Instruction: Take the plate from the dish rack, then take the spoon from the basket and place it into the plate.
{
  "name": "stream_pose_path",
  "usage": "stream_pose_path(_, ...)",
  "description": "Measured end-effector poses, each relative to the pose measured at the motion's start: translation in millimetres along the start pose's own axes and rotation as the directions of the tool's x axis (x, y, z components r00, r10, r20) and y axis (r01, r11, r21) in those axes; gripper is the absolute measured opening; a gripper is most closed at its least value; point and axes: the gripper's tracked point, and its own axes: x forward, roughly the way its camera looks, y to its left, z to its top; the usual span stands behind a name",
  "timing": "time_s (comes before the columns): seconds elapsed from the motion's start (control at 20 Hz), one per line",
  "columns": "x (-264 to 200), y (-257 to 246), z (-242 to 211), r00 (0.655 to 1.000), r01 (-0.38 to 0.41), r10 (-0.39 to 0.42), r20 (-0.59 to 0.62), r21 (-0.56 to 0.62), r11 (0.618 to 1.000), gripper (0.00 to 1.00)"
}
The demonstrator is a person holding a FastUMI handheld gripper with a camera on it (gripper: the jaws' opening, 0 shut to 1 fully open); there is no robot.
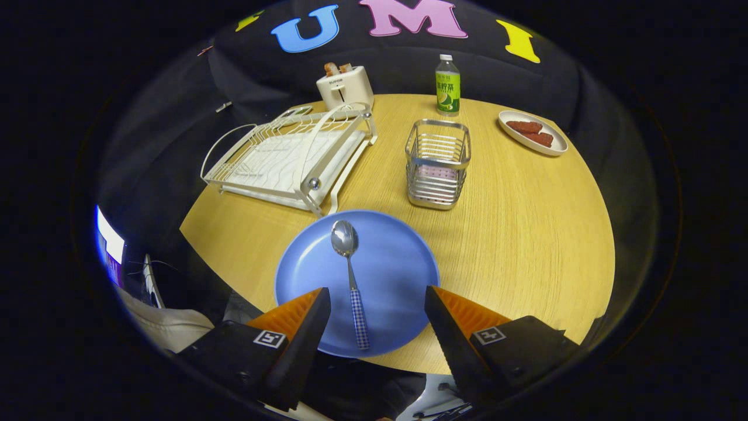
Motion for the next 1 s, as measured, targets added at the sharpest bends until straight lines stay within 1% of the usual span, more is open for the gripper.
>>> stream_pose_path(0.15, -20, -3, 42, 0.994, 0.035, -0.033, 0.105, -0.020, 0.999, 0.99)
stream_pose_path(0.3, -47, -9, 94, 0.973, 0.075, -0.067, 0.220, -0.028, 0.997, 0.99)
stream_pose_path(0.45, -79, -17, 147, 0.942, 0.110, -0.091, 0.324, -0.041, 0.993, 0.99)
stream_pose_path(0.65, -122, -35, 203, 0.898, 0.141, -0.111, 0.425, -0.040, 0.989, 0.99)
stream_pose_path(0.8, -150, -52, 236, 0.866, 0.177, -0.133, 0.482, -0.046, 0.983, 0.99)
stream_pose_path(1.0, -191, -70, 265, 0.817, 0.216, -0.152, 0.557, -0.051, 0.975, 0.99)
